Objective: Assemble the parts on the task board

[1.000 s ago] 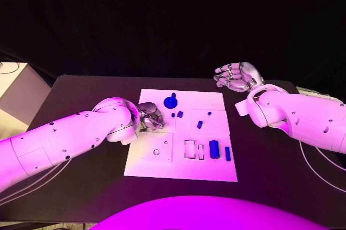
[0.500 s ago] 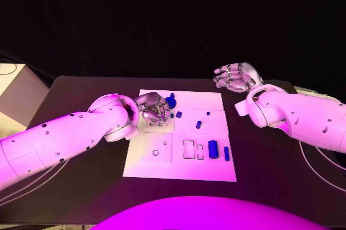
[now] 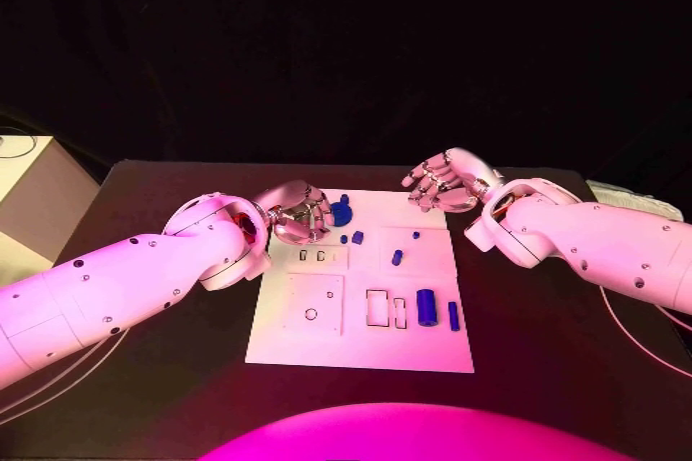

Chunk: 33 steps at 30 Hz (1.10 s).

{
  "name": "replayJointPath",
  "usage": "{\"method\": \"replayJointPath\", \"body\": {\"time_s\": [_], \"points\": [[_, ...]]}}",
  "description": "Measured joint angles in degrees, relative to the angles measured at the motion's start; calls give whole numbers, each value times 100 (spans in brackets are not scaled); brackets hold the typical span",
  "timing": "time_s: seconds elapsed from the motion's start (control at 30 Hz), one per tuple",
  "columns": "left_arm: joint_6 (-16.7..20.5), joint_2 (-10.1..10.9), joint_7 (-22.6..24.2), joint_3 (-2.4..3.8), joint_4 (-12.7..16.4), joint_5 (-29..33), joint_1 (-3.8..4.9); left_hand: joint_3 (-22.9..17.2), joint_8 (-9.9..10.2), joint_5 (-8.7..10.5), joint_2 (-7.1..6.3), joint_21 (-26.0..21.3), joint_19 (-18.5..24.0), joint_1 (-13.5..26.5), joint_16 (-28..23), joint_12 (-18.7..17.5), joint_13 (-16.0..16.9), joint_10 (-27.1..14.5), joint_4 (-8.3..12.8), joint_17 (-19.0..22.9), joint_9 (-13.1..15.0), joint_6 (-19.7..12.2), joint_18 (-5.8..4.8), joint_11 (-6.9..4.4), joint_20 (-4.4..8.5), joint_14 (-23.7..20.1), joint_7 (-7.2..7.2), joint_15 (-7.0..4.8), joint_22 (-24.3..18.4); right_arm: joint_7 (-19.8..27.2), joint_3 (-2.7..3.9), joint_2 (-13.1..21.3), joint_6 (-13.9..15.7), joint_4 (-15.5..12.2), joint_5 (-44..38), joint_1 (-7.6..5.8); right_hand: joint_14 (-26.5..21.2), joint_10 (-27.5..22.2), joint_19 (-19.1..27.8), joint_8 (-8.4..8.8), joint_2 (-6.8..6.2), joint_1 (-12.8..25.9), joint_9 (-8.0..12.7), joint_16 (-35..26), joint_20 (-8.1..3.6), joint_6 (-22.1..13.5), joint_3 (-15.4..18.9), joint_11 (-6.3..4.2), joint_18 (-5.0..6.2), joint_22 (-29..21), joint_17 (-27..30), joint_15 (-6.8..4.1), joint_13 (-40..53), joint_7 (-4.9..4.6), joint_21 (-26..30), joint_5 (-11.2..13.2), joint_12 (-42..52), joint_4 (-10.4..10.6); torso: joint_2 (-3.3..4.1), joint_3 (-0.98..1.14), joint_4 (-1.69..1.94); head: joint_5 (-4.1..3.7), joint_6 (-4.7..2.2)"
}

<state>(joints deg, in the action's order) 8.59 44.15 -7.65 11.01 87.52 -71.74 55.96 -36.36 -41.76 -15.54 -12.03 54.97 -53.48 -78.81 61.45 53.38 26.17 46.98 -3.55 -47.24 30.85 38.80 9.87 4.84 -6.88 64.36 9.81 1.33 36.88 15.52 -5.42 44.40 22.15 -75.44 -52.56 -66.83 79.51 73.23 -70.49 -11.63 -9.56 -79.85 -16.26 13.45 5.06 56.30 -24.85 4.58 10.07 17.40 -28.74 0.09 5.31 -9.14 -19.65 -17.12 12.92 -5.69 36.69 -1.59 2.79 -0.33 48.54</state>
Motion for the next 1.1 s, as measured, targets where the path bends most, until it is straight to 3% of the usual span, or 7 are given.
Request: {"method": "replayJointPath", "body": {"time_s": [0.2,0.33,0.4,0.47,0.6,0.83,1.1], "points": [[80,72,153,55,-64,328,-38,49,31,0,0,0,47,0,-55,-18,-60,-18,-17,123,-68,0,-1,18,-9,-71,0,14,1,-214,0,-194,-555,23,-1397,-59,402,294,-45,203,-33,216,147,1083,-164,261,44,-61,7,827,-824,-204,565,171,-1030,104,319,-100,0,-4,2,17,-43],[146,142,242,79,-84,616,-56,64,52,0,0,0,47,0,-78,-18,-68,-18,-33,165,-77,0,-2,18,-9,-82,0,25,0,-354,-1,-423,-829,53,-2312,-125,339,225,-185,309,-143,388,176,2880,-208,394,-251,-150,4,1734,-2091,-287,779,243,-1963,130,1234,-92,1,-4,4,24,-68],[188,186,287,87,-91,781,-64,65,52,0,0,0,47,0,-101,-18,-74,-20,-34,184,-86,3,-2,20,-9,-98,3,30,0,-421,-8,-563,-940,84,-2749,-154,369,182,-438,334,-174,449,174,4131,-212,402,-325,-193,-153,2660,-3029,-311,779,251,-2829,130,2199,-78,1,-4,5,24,-80],[225,221,324,93,-95,919,-69,80,52,0,0,0,67,0,-170,-46,-101,-38,-18,263,-109,21,-2,39,-29,-183,21,43,-3,-481,-20,-690,-1010,131,-3095,-177,425,301,-592,374,-142,477,159,4965,-204,422,-395,-327,-210,3343,-3645,-309,3394,271,-3459,158,3442,-72,3,-4,7,20,-89],[301,281,400,107,-86,1162,-73,80,52,0,0,0,67,0,-181,-46,-111,-38,-18,286,-116,21,-4,39,-29,-182,21,42,-9,-614,-44,-929,-1098,231,-3730,-212,425,575,-898,418,-181,516,113,6175,-206,416,-420,-342,-402,4456,-4513,-308,5714,310,-4474,195,4990,-48,8,-9,15,14,-107],[401,360,503,123,-39,1412,-77,96,51,0,0,-23,67,0,-181,-46,-127,-38,-34,299,-127,22,-7,38,-29,-182,21,42,-9,-838,-101,-1280,-1164,450,-4512,-268,425,1055,-1278,450,-174,566,46,7423,-181,381,-384,-347,-570,5640,-4622,-308,6963,300,-5537,228,6799,-11,21,-33,40,-4,-126],[461,422,553,149,3,1539,-77,96,72,0,0,-23,87,0,-181,-46,-127,-17,-34,300,-128,22,-10,60,-49,-182,20,41,-14,-1002,-206,-1600,-1295,638,-5053,-313,436,1068,-1343,558,-186,578,38,7636,-228,232,-378,-413,-660,5755,-4622,-319,6964,348,-5892,250,7264,-6,43,-64,66,-24,-140]]}}
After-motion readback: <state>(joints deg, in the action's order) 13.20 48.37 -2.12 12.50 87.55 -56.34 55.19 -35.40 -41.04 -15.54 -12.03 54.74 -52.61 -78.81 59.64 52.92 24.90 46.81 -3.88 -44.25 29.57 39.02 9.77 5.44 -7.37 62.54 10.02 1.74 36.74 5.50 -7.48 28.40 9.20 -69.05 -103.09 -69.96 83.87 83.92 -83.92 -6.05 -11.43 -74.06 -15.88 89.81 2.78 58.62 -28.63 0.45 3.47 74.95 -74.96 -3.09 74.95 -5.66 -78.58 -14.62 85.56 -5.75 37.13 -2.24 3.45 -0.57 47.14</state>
